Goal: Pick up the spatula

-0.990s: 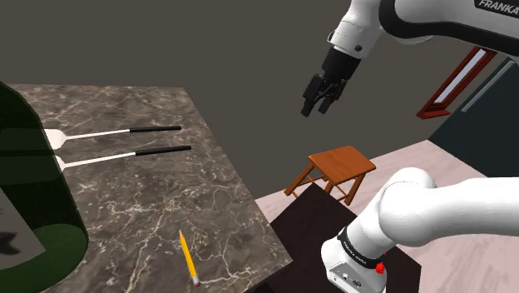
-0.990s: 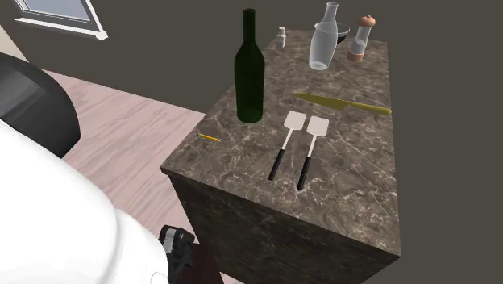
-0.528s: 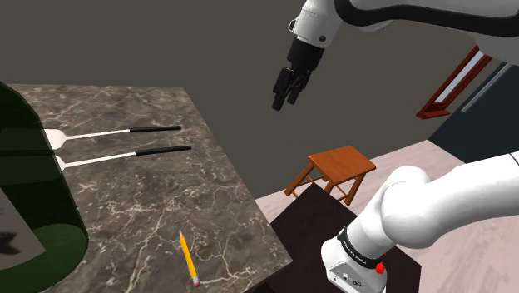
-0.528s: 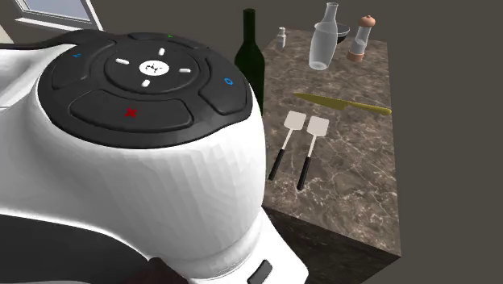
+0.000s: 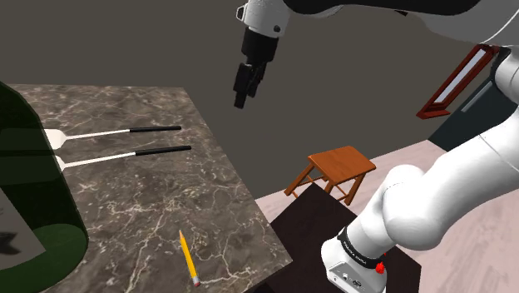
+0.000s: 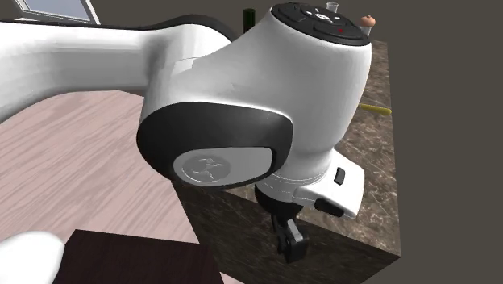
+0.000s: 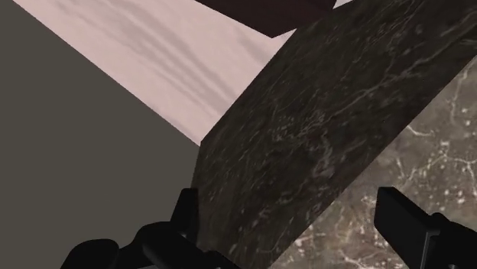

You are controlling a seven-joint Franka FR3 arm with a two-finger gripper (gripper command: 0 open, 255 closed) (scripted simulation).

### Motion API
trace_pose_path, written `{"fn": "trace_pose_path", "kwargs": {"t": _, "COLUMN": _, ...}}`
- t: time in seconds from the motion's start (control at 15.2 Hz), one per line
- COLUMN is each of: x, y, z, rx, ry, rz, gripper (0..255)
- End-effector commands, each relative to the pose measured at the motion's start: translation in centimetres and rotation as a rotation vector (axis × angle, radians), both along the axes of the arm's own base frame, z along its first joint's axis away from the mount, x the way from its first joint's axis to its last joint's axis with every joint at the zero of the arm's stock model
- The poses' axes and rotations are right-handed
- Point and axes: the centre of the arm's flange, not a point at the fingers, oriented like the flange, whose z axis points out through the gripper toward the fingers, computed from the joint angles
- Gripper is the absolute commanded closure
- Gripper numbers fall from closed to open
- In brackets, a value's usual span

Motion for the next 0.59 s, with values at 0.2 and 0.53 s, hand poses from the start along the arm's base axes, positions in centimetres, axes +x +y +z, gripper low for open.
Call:
{"fn": "trace_pose_path", "kwargs": {"t": 0.2, "x": 2.9, "y": 6.2, "z": -0.4, "rx": -0.015, "ry": 0.001, "rz": 0.183, "gripper": 0}}
{"fn": "trace_pose_path", "kwargs": {"t": 0.53, "x": 4.6, "y": 12.8, "z": -1.1, "rx": -0.030, "ry": 0.003, "rz": 0.365, "gripper": 0}}
